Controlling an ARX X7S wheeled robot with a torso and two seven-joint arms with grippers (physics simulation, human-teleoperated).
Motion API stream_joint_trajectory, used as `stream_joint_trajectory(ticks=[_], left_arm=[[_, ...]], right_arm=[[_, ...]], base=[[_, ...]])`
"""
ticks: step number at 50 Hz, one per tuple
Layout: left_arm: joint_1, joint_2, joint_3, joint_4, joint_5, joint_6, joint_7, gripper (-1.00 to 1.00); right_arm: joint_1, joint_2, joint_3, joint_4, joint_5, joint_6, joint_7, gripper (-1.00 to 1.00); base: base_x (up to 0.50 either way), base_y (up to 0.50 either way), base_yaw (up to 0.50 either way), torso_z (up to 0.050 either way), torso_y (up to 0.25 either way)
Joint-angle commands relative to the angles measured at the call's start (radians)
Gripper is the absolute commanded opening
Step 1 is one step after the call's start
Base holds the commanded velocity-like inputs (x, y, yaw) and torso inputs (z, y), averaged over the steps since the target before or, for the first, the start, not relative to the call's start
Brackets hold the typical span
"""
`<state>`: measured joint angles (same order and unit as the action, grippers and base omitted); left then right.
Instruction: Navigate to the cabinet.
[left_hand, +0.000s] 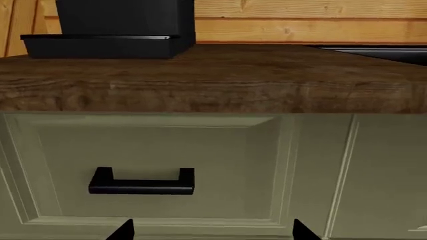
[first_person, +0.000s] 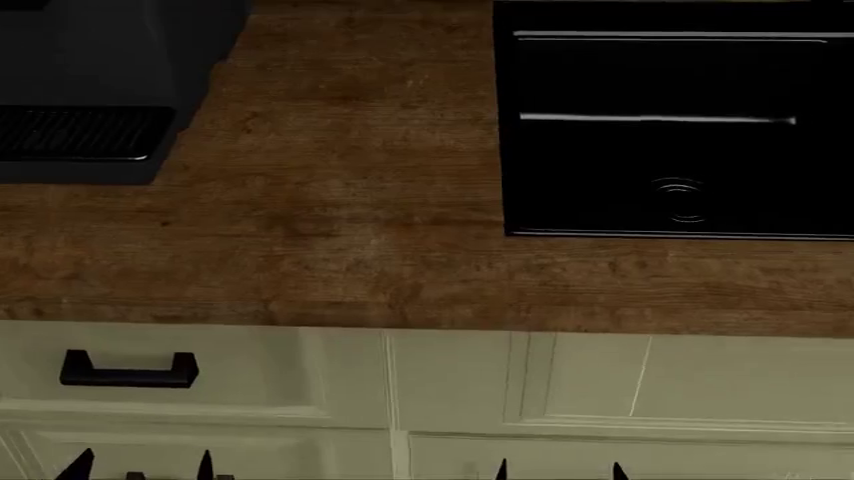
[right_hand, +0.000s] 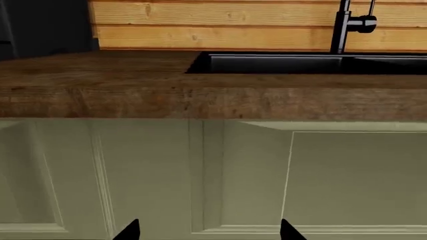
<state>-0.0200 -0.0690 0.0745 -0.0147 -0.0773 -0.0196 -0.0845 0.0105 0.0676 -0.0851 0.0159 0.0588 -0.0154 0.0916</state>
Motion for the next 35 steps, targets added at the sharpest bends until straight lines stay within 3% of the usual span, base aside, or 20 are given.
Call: stream_joint_trajectory(ticks=[1,35], left_arm=[[-0.008,-0.011,0.017,-0.010,-0.021,0.002,-0.014,1.00],[-0.009,-0.046,0.059,-0.006,-0.057,0.006,-0.052,1.00]], right_arm=[[0.009,0.016,-0.018,0.015,0.008,-0.006,0.020,1.00],[0.012,0.050,-0.059,0.013,0.037,-0.004,0.064,1.00]], base=[[-0.02,-0.30,0.00,0.000,0.000],[-0.03,-0.30,0.00,0.000,0.000]])
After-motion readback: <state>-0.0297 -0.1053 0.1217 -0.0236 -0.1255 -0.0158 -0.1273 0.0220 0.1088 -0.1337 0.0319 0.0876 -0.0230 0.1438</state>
